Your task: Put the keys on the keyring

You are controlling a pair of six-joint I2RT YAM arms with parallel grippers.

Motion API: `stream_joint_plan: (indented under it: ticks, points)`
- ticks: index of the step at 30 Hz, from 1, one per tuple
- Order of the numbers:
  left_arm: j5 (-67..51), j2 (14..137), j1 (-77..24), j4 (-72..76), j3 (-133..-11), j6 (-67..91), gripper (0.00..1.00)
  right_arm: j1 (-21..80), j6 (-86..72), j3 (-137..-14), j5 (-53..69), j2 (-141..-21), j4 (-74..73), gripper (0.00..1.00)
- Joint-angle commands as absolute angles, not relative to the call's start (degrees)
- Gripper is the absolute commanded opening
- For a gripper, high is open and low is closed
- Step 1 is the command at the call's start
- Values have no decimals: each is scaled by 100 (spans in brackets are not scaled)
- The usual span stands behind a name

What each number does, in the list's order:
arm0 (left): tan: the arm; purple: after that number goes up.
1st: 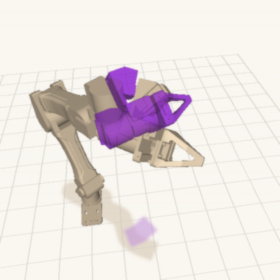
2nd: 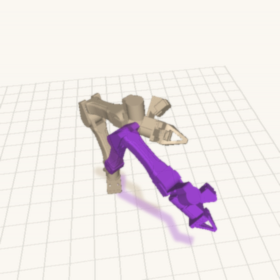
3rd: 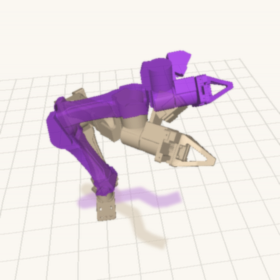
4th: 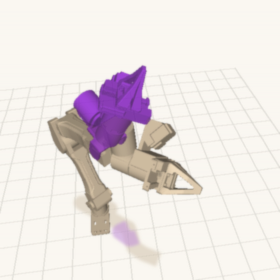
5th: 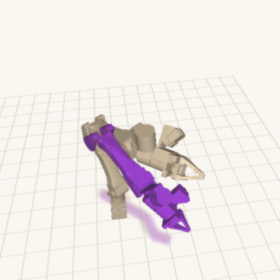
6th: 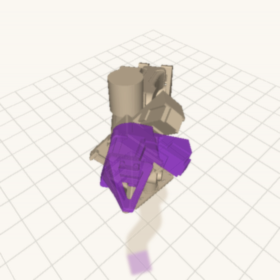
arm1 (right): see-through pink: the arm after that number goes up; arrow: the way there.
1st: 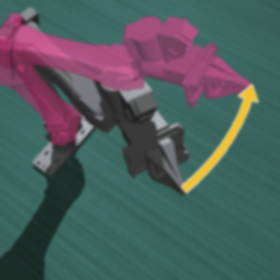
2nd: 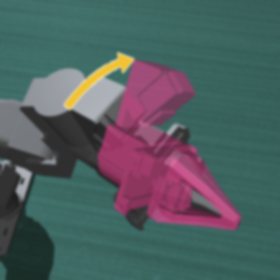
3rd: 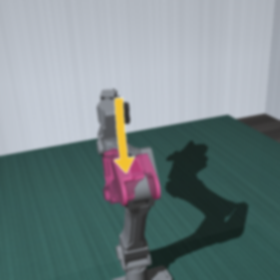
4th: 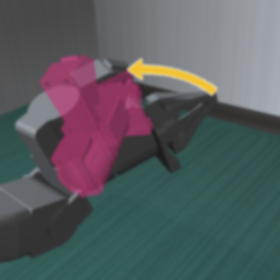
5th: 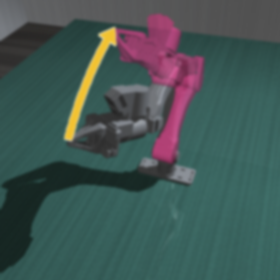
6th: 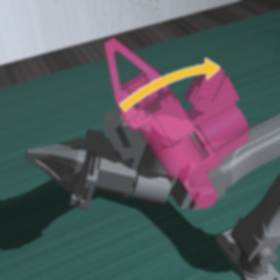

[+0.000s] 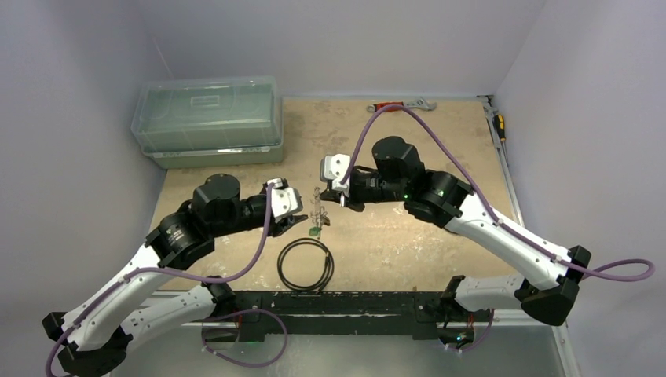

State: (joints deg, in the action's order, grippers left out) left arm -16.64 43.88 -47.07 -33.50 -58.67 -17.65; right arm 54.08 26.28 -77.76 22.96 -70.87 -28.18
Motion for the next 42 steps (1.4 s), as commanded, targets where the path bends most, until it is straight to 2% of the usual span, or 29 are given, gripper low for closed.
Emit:
stream_joint_plan:
  ticks: [1, 5, 10, 15, 29, 33, 42]
  points:
    - [-1604, 4434, -4739, -3308, -6121, -2291, 44, 5493, 2861, -7950, 2253, -6890, -3046, 0]
    - [-1573, 4608, -4735, -3275, -6170, -2500, 32, 5669, 2832, -7908, 2276, -6870, -3026, 0]
    - [-1782, 4819, -4741, -3083, -6161, -2463, 24, 5738, 2821, -7968, 2327, -6947, -3089, 0]
    - [-1992, 4973, -4734, -2900, -6130, -2468, 22, 5766, 2804, -7937, 2203, -6963, -3052, 0]
    - [-2462, 4936, -4736, -2632, -6010, -2259, 26, 5774, 2744, -7796, 1862, -6838, -2887, 0]
    - [-2411, 4904, -4741, -2733, -5994, -2270, 38, 5774, 2735, -7751, 1823, -6719, -2831, 0]
    - [-2340, 4936, -4733, -2942, -6046, -2223, 40, 5774, 2704, -7638, 1922, -6470, -2602, 0]
